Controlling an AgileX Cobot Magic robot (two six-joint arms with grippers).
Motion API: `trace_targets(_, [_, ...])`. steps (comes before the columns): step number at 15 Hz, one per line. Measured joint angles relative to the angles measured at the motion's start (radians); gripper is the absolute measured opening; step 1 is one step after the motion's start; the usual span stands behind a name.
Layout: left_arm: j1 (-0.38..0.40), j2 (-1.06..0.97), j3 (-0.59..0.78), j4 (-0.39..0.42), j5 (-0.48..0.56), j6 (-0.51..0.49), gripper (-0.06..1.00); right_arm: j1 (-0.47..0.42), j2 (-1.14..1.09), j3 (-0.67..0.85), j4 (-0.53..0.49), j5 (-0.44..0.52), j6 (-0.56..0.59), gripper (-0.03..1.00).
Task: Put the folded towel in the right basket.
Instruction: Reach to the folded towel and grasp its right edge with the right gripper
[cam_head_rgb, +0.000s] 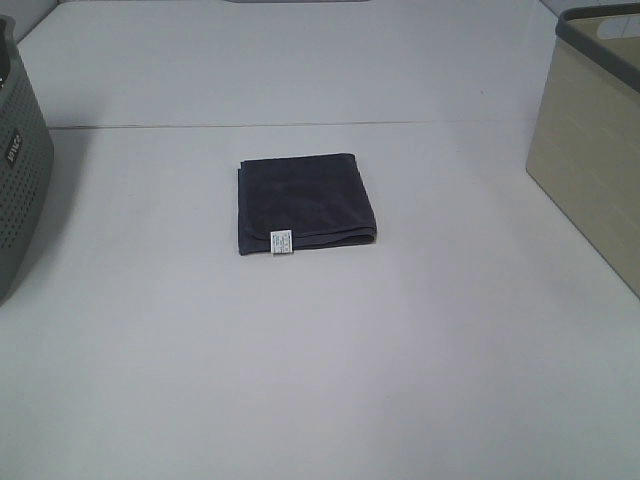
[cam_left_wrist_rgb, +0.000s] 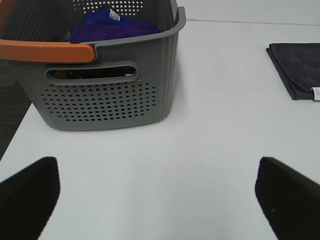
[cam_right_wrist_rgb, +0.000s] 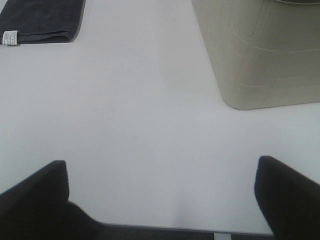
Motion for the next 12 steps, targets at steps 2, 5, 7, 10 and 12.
trace_targets(2, [0.000,0.000,0.000,0.000,0.000,0.000,0.99,0.000,0.000,0.000,0.000,0.000,0.000,0.97])
trace_targets(5, [0.000,0.000,0.000,0.000,0.000,0.000,0.99,0.000,0.000,0.000,0.000,0.000,0.000,0.97])
trace_targets(7, [0.000,0.000,0.000,0.000,0.000,0.000,0.99,0.000,0.000,0.000,0.000,0.000,0.000,0.97])
trace_targets(10, [0.000,0.000,0.000,0.000,0.000,0.000,0.99,0.000,0.000,0.000,0.000,0.000,0.000,0.97])
trace_targets(12, [0.000,0.000,0.000,0.000,0.000,0.000,0.99,0.000,0.000,0.000,0.000,0.000,0.000,0.97])
